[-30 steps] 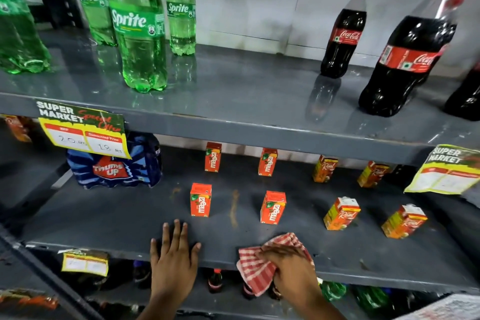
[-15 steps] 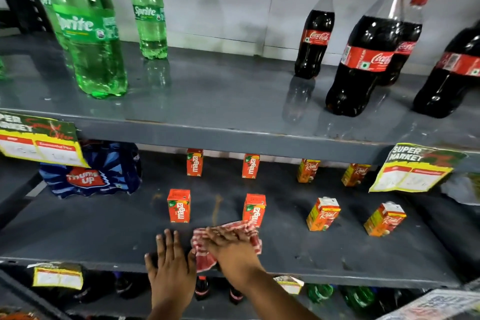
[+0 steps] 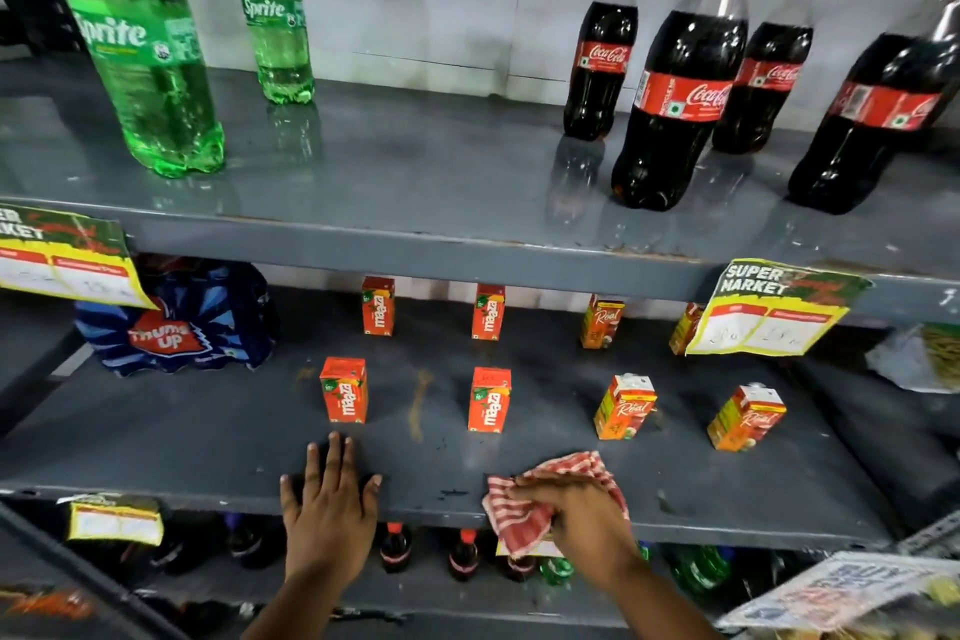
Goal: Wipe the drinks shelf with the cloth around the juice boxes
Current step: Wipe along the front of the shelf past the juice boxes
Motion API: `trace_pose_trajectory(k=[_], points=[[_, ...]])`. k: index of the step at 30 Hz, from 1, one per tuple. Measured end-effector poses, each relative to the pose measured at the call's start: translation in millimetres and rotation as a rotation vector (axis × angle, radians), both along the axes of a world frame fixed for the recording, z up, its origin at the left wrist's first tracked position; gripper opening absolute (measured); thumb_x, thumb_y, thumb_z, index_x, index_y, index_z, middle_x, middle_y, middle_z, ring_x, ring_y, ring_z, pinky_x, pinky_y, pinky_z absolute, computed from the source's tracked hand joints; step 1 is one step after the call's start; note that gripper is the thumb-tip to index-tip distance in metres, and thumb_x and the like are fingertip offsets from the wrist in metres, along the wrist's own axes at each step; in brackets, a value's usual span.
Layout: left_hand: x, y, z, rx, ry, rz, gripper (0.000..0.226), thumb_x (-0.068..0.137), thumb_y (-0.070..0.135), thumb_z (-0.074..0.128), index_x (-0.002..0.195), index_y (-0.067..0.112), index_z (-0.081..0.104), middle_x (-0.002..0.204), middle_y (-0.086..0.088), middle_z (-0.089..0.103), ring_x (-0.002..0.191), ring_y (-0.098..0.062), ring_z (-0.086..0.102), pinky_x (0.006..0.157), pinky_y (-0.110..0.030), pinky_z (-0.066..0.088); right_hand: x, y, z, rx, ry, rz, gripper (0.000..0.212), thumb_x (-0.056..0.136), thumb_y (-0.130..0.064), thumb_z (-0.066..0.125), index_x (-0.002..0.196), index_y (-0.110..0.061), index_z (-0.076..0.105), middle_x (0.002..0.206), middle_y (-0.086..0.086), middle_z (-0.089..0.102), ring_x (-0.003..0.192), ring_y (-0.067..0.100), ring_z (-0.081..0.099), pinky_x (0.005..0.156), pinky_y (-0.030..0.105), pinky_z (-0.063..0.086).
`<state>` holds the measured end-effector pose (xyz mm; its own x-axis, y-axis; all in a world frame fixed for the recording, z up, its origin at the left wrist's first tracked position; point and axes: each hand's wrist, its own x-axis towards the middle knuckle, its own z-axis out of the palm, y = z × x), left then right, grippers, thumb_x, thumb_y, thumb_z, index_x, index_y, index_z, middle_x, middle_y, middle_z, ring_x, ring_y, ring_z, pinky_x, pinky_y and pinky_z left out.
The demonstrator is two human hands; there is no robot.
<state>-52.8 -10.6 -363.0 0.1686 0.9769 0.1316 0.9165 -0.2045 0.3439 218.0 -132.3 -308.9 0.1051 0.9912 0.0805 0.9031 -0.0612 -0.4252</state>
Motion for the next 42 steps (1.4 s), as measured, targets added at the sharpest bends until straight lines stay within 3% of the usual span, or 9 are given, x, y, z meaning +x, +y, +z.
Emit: trace_pose_trajectory(k=[3, 7, 13, 21, 28, 31, 35, 38, 42], points=[[2, -4, 1, -0.011, 0.011, 0.002, 0.081, 0.084, 0.059, 0.005, 0.147, 0.012, 0.026, 0.156, -0.001, 0.021, 0.143, -0.016, 0.004, 0.113, -0.053, 0.004, 16, -20, 20, 0.016, 0.017, -0.057, 0.051, 0.070, -0.015, 0.052, 0.098, -0.056, 0.062, 0.105, -0.026, 0.069, 0.101, -0.001, 0.061, 0.085, 0.014, 0.046], [33, -25, 10, 0.034, -0.036, -0.084, 0.075, 0.090, 0.056, 0.013, 0.144, 0.008, 0.032, 0.154, -0.006, 0.026, 0.142, -0.017, 0.009, 0.113, -0.055, 0.009, 35, -14, 43, 0.244, -0.035, -0.117, 0.056, 0.057, -0.001, 0.050, 0.097, -0.035, 0.070, 0.108, -0.015, 0.071, 0.103, 0.009, 0.063, 0.091, 0.028, 0.050], [103, -46, 11, -0.003, 0.023, -0.313, 0.099, 0.076, 0.070, -0.018, 0.149, 0.011, 0.013, 0.158, -0.003, 0.007, 0.142, -0.016, -0.010, 0.113, -0.047, -0.007, 46, 1, 4, -0.038, -0.233, -0.005, 0.067, 0.068, -0.010, 0.065, 0.126, -0.042, 0.053, 0.134, -0.011, 0.056, 0.124, 0.015, 0.052, 0.103, 0.039, 0.038], [110, -45, 6, -0.004, 0.100, -0.295, 0.094, 0.082, 0.067, -0.010, 0.147, 0.011, 0.027, 0.156, -0.005, 0.022, 0.144, -0.022, 0.007, 0.113, -0.054, 0.009, 69, -46, 8, 0.058, -0.072, -0.067, 0.052, 0.069, -0.017, 0.048, 0.114, -0.039, 0.064, 0.124, -0.013, 0.064, 0.117, 0.011, 0.057, 0.103, 0.023, 0.036], [119, -51, 8, -0.014, 0.112, -0.241, 0.099, 0.078, 0.068, -0.019, 0.147, 0.009, 0.018, 0.157, -0.003, 0.014, 0.142, -0.017, -0.005, 0.113, -0.056, 0.000, 111, -91, 41, 0.028, -0.016, -0.230, 0.037, 0.070, -0.013, 0.052, 0.095, -0.036, 0.067, 0.100, -0.010, 0.072, 0.094, 0.018, 0.065, 0.073, 0.027, 0.047], [148, -67, 17, 0.005, 0.069, -0.284, 0.096, 0.079, 0.068, -0.018, 0.148, 0.010, 0.015, 0.157, -0.002, 0.008, 0.143, -0.018, -0.009, 0.112, -0.054, -0.007, 112, -65, 52, 0.159, -0.043, -0.197, 0.048, 0.069, -0.008, 0.048, 0.103, -0.035, 0.068, 0.112, -0.011, 0.070, 0.104, 0.015, 0.063, 0.086, 0.029, 0.050], [184, -83, 16, -0.079, 0.068, -0.280, 0.098, 0.073, 0.071, -0.016, 0.150, 0.014, 0.002, 0.159, -0.001, -0.008, 0.139, -0.014, -0.023, 0.110, -0.051, -0.015, 95, -33, 18, -0.050, -0.204, -0.020, 0.058, 0.074, -0.018, 0.059, 0.127, -0.041, 0.052, 0.137, -0.010, 0.054, 0.124, 0.017, 0.051, 0.104, 0.037, 0.040], [185, -82, 3, -0.038, 0.075, -0.257, 0.095, 0.080, 0.070, -0.009, 0.149, 0.012, 0.018, 0.159, -0.003, 0.009, 0.142, -0.017, -0.008, 0.111, -0.055, -0.001, 98, -51, -5, -0.012, -0.220, -0.024, 0.068, 0.048, -0.032, 0.076, 0.113, -0.048, 0.060, 0.118, -0.024, 0.064, 0.110, 0.001, 0.060, 0.090, 0.031, 0.049], [183, -80, -1, -0.039, 0.071, -0.277, 0.087, 0.087, 0.066, 0.002, 0.144, 0.009, 0.035, 0.154, -0.005, 0.028, 0.143, -0.021, 0.013, 0.110, -0.059, 0.012, 130, -90, 0, 0.058, -0.111, -0.099, 0.058, 0.055, -0.017, 0.061, 0.105, -0.046, 0.065, 0.108, -0.020, 0.070, 0.100, 0.006, 0.065, 0.087, 0.026, 0.052]])
